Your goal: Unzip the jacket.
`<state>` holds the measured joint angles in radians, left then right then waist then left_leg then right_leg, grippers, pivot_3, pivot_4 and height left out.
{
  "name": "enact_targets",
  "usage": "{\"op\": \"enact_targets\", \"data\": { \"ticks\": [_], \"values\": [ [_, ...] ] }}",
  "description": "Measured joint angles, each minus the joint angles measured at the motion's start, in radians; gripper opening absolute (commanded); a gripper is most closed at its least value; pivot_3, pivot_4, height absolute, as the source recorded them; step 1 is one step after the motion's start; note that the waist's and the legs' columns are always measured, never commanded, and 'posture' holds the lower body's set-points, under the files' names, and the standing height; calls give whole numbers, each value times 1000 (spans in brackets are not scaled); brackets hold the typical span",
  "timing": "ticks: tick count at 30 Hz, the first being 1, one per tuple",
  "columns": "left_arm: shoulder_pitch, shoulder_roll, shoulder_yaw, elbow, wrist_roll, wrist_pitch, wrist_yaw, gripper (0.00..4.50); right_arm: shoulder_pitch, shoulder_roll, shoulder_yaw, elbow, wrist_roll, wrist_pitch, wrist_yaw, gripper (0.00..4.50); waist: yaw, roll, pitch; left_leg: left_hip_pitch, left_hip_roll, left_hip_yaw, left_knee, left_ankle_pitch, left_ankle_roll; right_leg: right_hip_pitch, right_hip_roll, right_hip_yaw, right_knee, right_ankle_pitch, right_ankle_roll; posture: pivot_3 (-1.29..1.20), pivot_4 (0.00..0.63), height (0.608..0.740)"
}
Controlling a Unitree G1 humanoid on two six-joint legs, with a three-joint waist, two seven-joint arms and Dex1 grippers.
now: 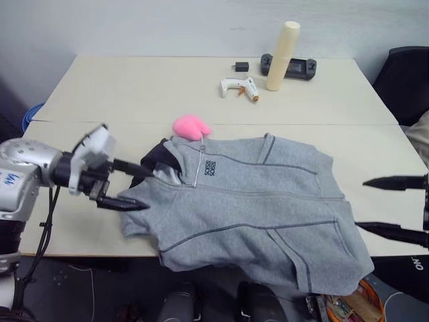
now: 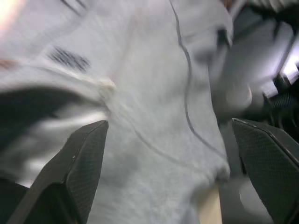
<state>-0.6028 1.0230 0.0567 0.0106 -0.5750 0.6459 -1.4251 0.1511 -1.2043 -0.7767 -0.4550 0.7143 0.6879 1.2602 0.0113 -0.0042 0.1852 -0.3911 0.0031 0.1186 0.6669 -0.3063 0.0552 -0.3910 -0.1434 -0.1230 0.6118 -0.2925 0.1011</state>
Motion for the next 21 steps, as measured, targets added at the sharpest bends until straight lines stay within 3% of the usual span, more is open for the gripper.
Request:
{"op": "enact_targets", "data": {
  "ticks": [4, 9, 16, 21],
  "values": [
    [-239, -182, -10, 159, 52, 109, 262, 4422, -289, 15, 231, 10, 18, 5, -181, 4500, 13, -1, 0, -1, -4, 0, 2, 2, 2, -1, -2, 0, 4, 1, 2, 0, 150, 740],
    [-441, -339, -88, 441, 199, 89, 458, 4422, -417, 79, 400, -22, -25, -17, -303, 4500, 17, -2, 1, -9, -6, 1, 7, 4, 4, -5, 4, -4, 8, 2, 4, 0, 150, 740],
    [-638, -467, -372, 968, 611, -510, 545, 4422, -407, 106, 439, -106, -42, -11, -378, 4500, 15, -6, 3, -15, -6, 2, 14, 2, 8, -8, 4, -10, 7, 4, 8, 0, 150, 740],
    [-728, -532, -446, 1205, 785, -767, 651, 4422, -320, 145, 369, -187, -33, 25, -435, 4500, 16, -9, 5, -17, -6, 0, 15, 0, 10, -8, -3, -10, 6, 4, 8, 0, 150, 740]
  ]
}}
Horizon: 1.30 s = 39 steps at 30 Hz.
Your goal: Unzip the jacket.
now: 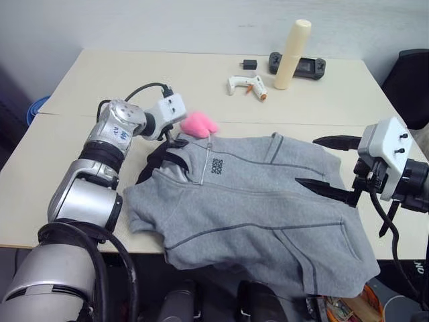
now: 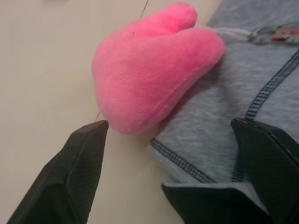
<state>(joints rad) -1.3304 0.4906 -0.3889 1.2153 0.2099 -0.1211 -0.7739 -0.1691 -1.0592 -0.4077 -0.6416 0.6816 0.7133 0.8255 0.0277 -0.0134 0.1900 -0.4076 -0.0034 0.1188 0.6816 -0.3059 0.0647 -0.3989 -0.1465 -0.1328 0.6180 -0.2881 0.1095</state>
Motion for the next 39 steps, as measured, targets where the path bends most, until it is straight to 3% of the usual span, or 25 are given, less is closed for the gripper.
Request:
{"op": "enact_targets", "data": {
  "ticks": [9, 12, 16, 22, 25, 31, 39],
  "values": [
    [-33, -79, -24, 124, 154, -102, 160, 4422, 125, 43, -142, -115, 45, 74, -74, 4500, -1, -1, 1, 0, -1, 0, 1, -1, 2, 0, -2, -1, 0, 0, 1, 0, 150, 740],
    [-33, -104, -22, 136, 176, -101, 214, 3793, 141, 49, -150, -139, 55, 76, -90, 4500, 0, -1, 1, 0, -1, 0, 1, -1, 3, 0, -2, 0, 0, 0, 1, 0, 150, 740],
    [-33, -131, -19, 138, 202, -100, 289, 2528, 142, 50, -150, -149, 66, 77, -108, 4500, 0, -2, 1, 0, -1, -1, 1, -1, 3, 0, -2, 0, 0, 0, 1, 0, 150, 740],
    [-33, -164, -4, 148, 229, -86, 350, 2528, 144, 50, -150, -149, 77, 79, -133, 4500, 1, -2, 1, 0, -1, -1, 1, -1, 3, 1, -2, -1, 0, 0, 1, 0, 150, 740],
    [-33, -170, 0, 157, 237, -86, 377, 1996, 144, 50, -150, -149, 80, 79, -141, 4500, 0, -2, 1, 0, -1, -1, 1, -1, 3, 1, -2, 0, 0, 0, 1, 0, 150, 740],
    [-32, -178, 22, 161, 241, -94, 394, 127, 139, 49, -150, -149, 91, 79, -154, 4500, 0, -2, 1, 0, -1, -1, 1, -1, 3, 1, -2, 0, 0, 0, 1, 0, 150, 740],
    [-32, -169, 54, 159, 238, -194, 388, 44, 160, 50, -149, -157, 94, 81, -162, 4500, -1, -2, 1, 0, -1, -1, 1, -1, 3, 0, -2, 0, 0, 0, 1, 0, 150, 740]
  ]
}}
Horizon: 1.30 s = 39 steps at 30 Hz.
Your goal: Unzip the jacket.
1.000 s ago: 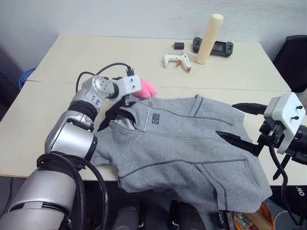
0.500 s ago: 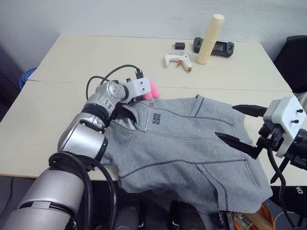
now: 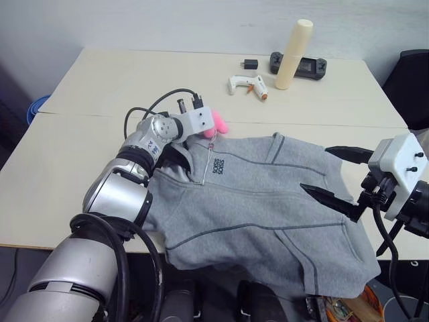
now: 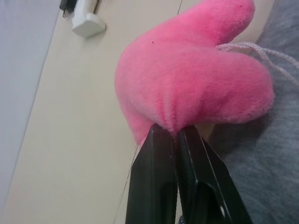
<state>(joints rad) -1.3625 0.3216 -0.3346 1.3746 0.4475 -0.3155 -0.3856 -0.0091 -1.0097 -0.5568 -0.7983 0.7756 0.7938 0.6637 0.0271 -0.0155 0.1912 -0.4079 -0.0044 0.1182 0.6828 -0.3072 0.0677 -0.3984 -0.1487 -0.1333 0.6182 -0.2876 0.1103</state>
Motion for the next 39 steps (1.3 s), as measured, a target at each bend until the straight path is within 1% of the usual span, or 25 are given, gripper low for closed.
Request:
{"op": "enact_targets", "data": {
  "ticks": [3, 5, 7, 8, 9, 11, 13, 15, 17, 19, 20, 21, 24, 27, 28, 32, 34, 36, 38, 39],
  "values": [
    [0, 34, 58, -37, -48, -111, -21, 44, 26, 0, 0, -10, 2, 11, -1, 4500, -1, 0, 0, 0, 0, 0, 0, 0, 0, 0, 0, 0, 0, 0, 0, 0, 150, 740],
    [3, 57, 122, -92, -127, -212, -112, 44, 40, 0, -1, -20, 5, 15, -1, 4500, -1, 0, 0, 0, 0, 0, 0, 0, 0, 0, -1, 0, 0, 0, 0, 0, 150, 740],
    [14, 62, 160, -144, -191, -272, -213, 44, 47, 0, -1, -21, 5, 15, -1, 4500, 0, 0, 0, 0, 0, 0, 0, 0, 0, 1, -1, 0, 0, 0, 0, 0, 150, 740],
    [29, 60, 178, -188, -244, -300, -302, 44, 55, 0, -1, -21, 5, 16, -1, 4500, 0, 0, 0, 1, 0, -1, 0, 0, 0, 2, -1, 0, -1, 0, 0, 0, 150, 740],
    [64, 56, 191, -256, -309, -310, -425, 44, 64, 1, -1, -21, 4, 16, -1, 4500, -1, 0, 0, 2, 0, -1, 0, 0, 0, 3, 0, -1, -1, 0, 0, 0, 150, 740],
    [153, 38, 180, -381, -392, -307, -621, 44, 71, 1, -2, -20, 2, 14, 0, 4500, -4, 0, 0, 2, 0, 0, 1, 0, 0, 3, 1, -1, -1, 0, 0, 0, 150, 740],
    [233, 21, 144, -484, -434, -270, -749, 44, 77, 1, -2, -17, -3, 13, 1, 4500, -4, 0, 0, 2, 0, 0, 1, 0, 0, 3, 3, -1, 0, 0, 0, 0, 150, 740],
    [300, 4, 101, -588, -450, -230, -827, 44, 76, 1, -1, -14, -10, 12, 1, 4500, -3, 0, 0, 2, 0, 0, 1, 0, 0, 4, 4, -1, 0, 0, 0, 0, 150, 740],
    [329, -1, 69, -636, -447, -218, -858, 44, 75, 1, 0, -13, -13, 11, 1, 4500, -2, 0, 0, 2, 0, -1, 2, 0, 0, 4, 5, 0, 0, 0, 0, 0, 150, 740],
    [333, -1, 45, -651, -415, -222, -839, 505, 75, 1, 2, -13, -19, 11, 1, 4500, -1, 0, 0, 2, 0, -1, 2, 0, 0, 4, 3, 0, 0, 0, 0, 0, 150, 740],
    [333, -1, 38, -651, -389, -222, -814, 610, 77, 1, 2, -13, -22, 11, 1, 4500, -1, 0, 0, 2, 0, -1, 2, 0, 0, 4, 3, 1, 0, 0, 0, 0, 150, 740],
    [333, -1, 33, -650, -374, -222, -801, 999, 82, 1, 3, -13, -28, 10, 1, 4500, -1, 0, 0, 2, 0, -1, 2, 0, 0, 4, 2, 1, -1, 0, 0, 0, 150, 740],
    [334, -1, 19, -650, -363, -222, -803, 1823, 117, 1, 18, -14, -57, 2, 1, 4500, -1, 0, 0, 2, 0, -2, 2, 0, 1, 4, 1, 1, -1, 0, 0, 0, 150, 740],
    [367, 10, 18, -706, -380, -210, -844, 2756, 155, 16, 58, -24, -106, -19, -1, 4500, -2, 0, 0, 2, 0, -2, 2, 0, 1, 4, 1, 1, -1, 0, 0, 0, 150, 740],
    [376, 14, 17, -718, -385, -208, -855, 2998, 159, 21, 67, -24, -116, -24, -2, 4500, -3, 0, 0, 2, 0, -2, 2, 0, 1, 4, 1, 1, -1, 0, 0, 0, 150, 740],
    [395, 46, 19, -774, -402, -198, -877, 2998, 184, 25, 128, -26, -198, -67, -13, 4500, -3, 0, 0, 2, 0, -2, 2, 0, 0, 4, 1, 1, -1, 0, 0, 0, 150, 740],
    [396, 97, 26, -817, -412, -166, -888, 2998, 194, 27, 198, -25, -268, -109, -22, 4500, -3, 0, 0, 2, 0, -2, 2, 0, 0, 5, 1, 1, -1, 0, 0, 0, 150, 740],
    [396, 137, 48, -842, -429, -124, -903, 2998, 208, 29, 244, -25, -307, -134, -22, 4500, -4, 0, 0, 2, 0, -2, 2, 0, 0, 5, 2, 1, -1, 0, 0, 0, 150, 740],
    [398, 182, 82, -898, -476, -35, -932, 2998, 219, 30, 298, -22, -365, -168, -23, 4500, -4, 0, 0, 2, 0, -2, 2, 0, 0, 5, 3, 0, -1, 0, 0, 0, 150, 740],
    [407, 222, 102, -969, -539, 97, -975, 2998, 212, 30, 355, -17, -427, -217, -26, 4500, -5, 0, 0, 2, 0, -2, 2, 0, 0, 5, 5, 0, -1, 0, 0, 0, 150, 740]
  ]
}}
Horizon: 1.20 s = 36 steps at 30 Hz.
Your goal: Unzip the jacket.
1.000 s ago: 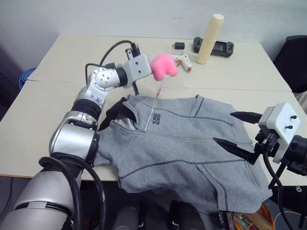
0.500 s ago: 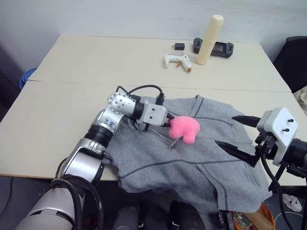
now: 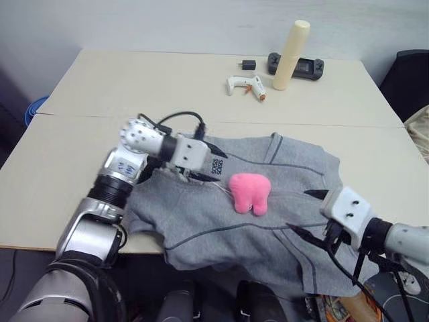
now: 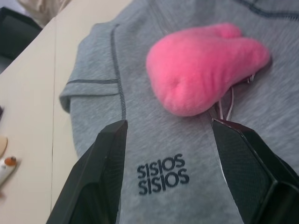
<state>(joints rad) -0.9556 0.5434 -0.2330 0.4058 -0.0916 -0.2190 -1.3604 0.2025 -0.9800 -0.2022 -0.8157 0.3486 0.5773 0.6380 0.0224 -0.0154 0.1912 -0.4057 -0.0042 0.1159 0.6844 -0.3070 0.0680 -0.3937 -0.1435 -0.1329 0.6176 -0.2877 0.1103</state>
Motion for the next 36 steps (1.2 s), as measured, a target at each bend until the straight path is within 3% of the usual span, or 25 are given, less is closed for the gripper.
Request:
{"op": "enact_targets", "data": {
  "ticks": [6, 12, 18, 21, 31, 34, 36],
  "values": [
    [101, 166, 52, -171, -146, 349, -130, 2998, -122, 41, 246, 123, -260, -218, -17, 4500, -5, 0, 0, 1, 0, 0, 0, 1, -1, 0, 3, 0, 1, -1, 0, 0, 150, 740],
    [175, 169, 37, -150, -122, 367, -111, 2998, -300, 205, 432, 346, -453, -432, -65, 4500, 1, 0, 0, 1, 0, 0, 0, 1, -2, 0, 3, 0, 1, -1, 0, 0, 150, 740],
    [177, 116, 17, -113, -61, 292, -52, 2998, -439, 291, 474, 554, -589, -562, -123, 4500, -3, 0, 0, 1, 0, 0, 0, 1, -3, 0, 4, 0, 1, -1, 0, 0, 150, 740],
    [174, 85, 11, -70, -34, 255, -18, 3070, -456, 320, 474, 595, -607, -590, -131, 3998, -4, 0, 0, 1, 1, 1, 0, 1, -3, 0, 4, -1, 1, -1, 0, 0, 150, 740],
    [138, 64, -4, 75, 38, 97, 12, 3070, -451, 368, 462, 603, -606, -603, -128, 811, -11, 0, 0, 1, 1, 1, 0, 1, -3, -1, 4, -1, 2, -1, 0, 0, 150, 740],
    [143, 86, 3, 14, -6, 158, -35, 3070, -442, 372, 453, 588, -606, -585, -128, 168, -14, 0, 0, 0, 1, 1, 0, 1, -3, -1, 4, 0, 2, -1, 0, 0, 150, 740],
    [157, 131, 23, -62, -38, 192, -72, 3070, -434, 375, 446, 580, -606, -575, -128, 117, -23, 0, 0, 0, 1, 0, 0, 1, -3, -1, 4, 1, 2, -1, -1, 0, 150, 740]
  ]
}}
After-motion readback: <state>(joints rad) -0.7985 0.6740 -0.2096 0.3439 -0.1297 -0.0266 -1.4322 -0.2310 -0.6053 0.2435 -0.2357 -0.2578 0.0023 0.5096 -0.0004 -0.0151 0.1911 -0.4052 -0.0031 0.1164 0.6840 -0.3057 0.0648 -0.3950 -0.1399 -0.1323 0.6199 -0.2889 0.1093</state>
